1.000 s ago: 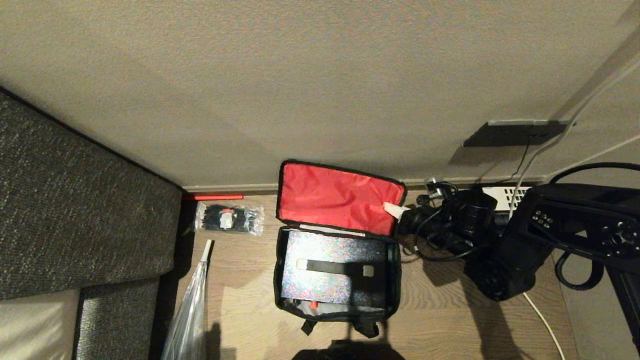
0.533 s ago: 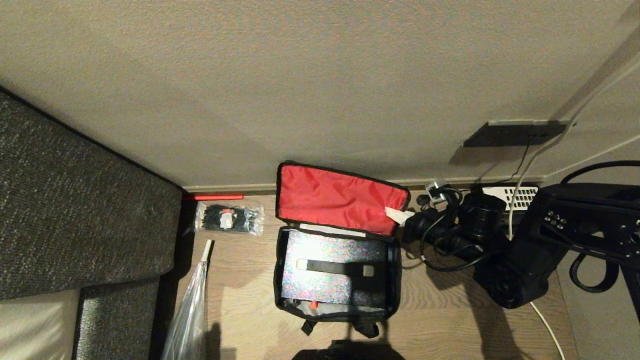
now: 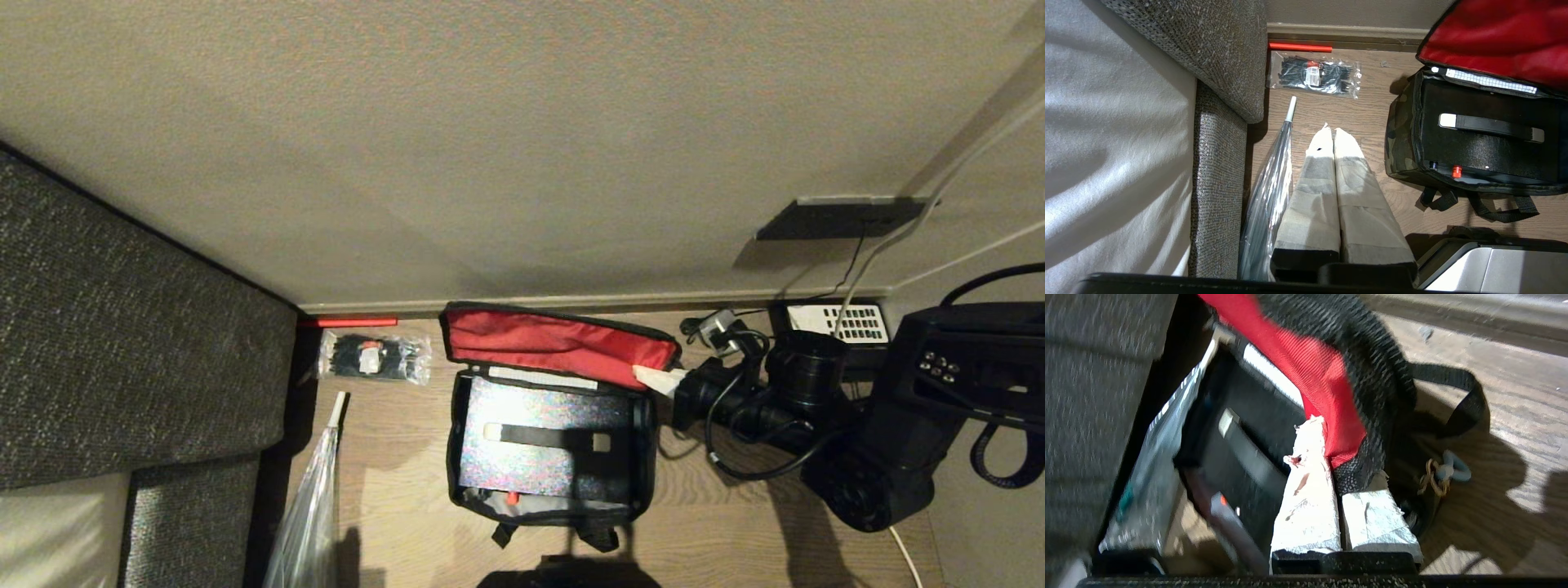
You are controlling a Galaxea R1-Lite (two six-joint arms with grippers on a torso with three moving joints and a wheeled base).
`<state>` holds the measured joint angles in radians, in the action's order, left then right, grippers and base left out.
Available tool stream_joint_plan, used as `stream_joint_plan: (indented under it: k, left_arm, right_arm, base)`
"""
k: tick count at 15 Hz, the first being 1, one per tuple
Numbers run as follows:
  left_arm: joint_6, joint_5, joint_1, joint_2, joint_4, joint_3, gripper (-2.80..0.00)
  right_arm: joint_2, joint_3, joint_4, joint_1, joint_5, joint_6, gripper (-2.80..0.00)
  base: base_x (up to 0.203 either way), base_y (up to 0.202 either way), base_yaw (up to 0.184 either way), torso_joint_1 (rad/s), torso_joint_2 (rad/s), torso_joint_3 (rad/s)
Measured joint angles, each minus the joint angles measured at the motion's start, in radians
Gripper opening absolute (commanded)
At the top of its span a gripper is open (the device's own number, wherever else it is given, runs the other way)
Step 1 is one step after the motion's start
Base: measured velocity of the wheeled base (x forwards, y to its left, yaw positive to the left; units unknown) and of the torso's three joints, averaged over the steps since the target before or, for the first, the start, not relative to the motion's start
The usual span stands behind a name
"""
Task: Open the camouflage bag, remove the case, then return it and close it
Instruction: Close the top of the storage box
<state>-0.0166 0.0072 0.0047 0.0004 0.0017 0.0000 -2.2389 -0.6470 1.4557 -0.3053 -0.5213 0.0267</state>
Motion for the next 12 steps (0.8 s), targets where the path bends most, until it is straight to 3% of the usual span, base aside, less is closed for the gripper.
stream_joint_plan:
  k: [7, 8, 12]
  left_arm:
    - [0.0, 0.0, 0.0, 0.0, 0.0, 0.0, -2.8]
    - [0.0, 0.0, 0.0, 0.0, 0.0, 0.0, -2.8]
    - [0.0, 0.0, 0.0, 0.0, 0.0, 0.0, -2.8]
  right_arm:
    - [0.013, 0.064, 0.005, 0.0, -0.032, -0.036, -2.8]
    - [0.014, 0.067, 0.004, 0.0, -0.034, -0.035, 0.0]
    - [0.024, 0.114, 0.007, -0.001, -0.108, -0.052, 0.0]
  base:
    - [0.0, 0.0, 0.0, 0.0, 0.0, 0.0]
    - [0.0, 0.0, 0.0, 0.0, 0.0, 0.0]
    - [0.0, 0.0, 0.0, 0.0, 0.0, 0.0]
